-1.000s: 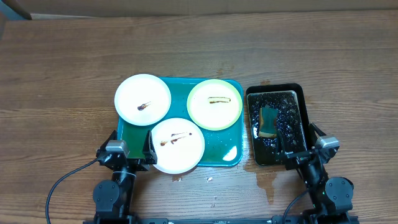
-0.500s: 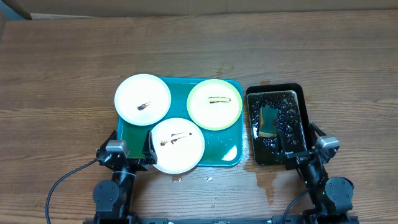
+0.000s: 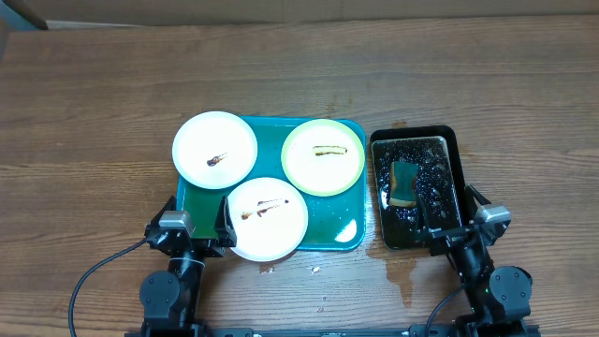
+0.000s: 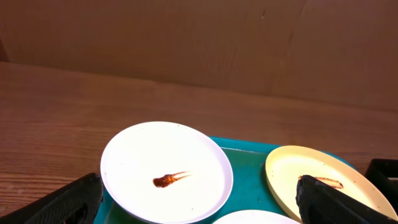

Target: Clean dirty plates on tray and stack at the side

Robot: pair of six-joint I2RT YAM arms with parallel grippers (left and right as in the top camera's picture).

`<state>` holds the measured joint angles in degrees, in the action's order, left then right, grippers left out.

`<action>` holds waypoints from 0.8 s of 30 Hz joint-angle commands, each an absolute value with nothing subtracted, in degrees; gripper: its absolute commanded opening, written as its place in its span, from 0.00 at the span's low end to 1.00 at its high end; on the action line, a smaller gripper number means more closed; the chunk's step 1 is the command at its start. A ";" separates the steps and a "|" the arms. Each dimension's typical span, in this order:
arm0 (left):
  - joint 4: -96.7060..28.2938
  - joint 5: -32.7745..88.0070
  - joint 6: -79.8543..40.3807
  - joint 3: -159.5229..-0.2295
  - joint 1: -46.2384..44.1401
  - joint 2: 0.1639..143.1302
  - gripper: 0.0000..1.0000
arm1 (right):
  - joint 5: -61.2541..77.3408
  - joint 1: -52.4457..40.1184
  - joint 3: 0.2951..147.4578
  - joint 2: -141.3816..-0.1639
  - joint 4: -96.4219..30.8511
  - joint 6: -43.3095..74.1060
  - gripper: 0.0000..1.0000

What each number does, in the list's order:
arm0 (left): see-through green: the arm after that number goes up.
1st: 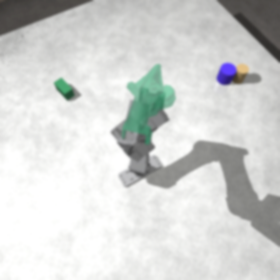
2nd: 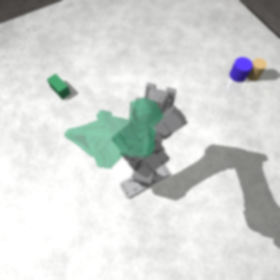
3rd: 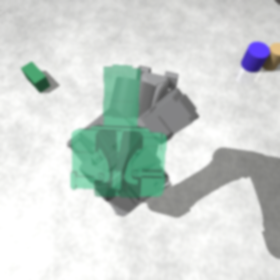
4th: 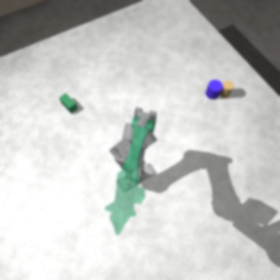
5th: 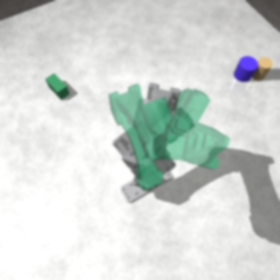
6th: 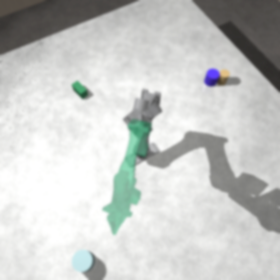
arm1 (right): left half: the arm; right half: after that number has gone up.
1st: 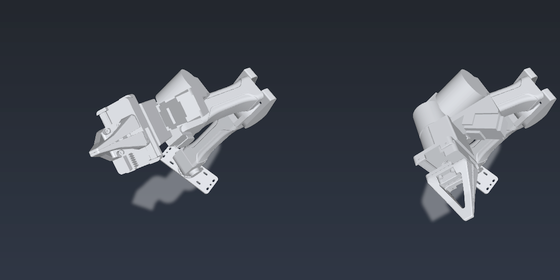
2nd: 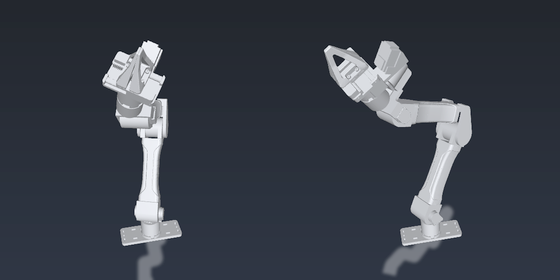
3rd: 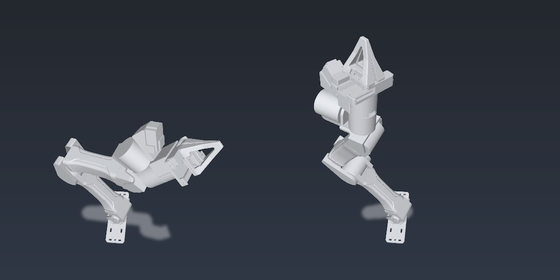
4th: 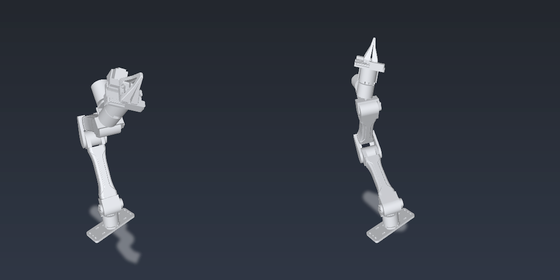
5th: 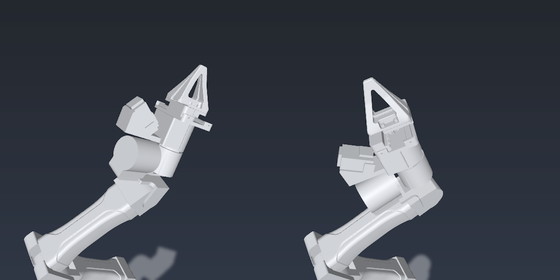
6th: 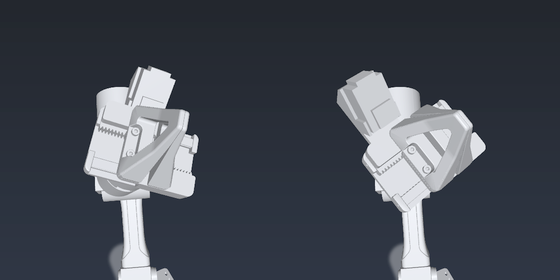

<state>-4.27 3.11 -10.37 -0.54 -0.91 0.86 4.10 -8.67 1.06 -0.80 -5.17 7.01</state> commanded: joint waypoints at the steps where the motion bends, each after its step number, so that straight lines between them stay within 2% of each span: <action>1: -4.29 2.37 -10.74 -0.27 -1.17 0.34 1.00 | 4.08 -8.49 0.62 -0.19 -4.80 6.59 1.00; 10: -4.27 2.35 -10.74 -0.27 -1.17 0.34 1.00 | 4.12 -8.49 0.62 -0.19 -4.80 6.63 1.00; 18: -4.49 2.35 -10.76 -0.38 -1.15 1.52 1.00 | 4.64 -8.56 0.71 -0.30 -4.89 12.29 1.00; 24: -13.04 0.75 -10.63 -6.31 -1.15 4.89 1.00 | 4.62 -8.56 3.40 -0.30 -11.07 13.78 1.00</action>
<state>-8.82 2.28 -10.35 -2.39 -0.91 3.14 4.23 -8.67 1.37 -0.84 -8.99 12.36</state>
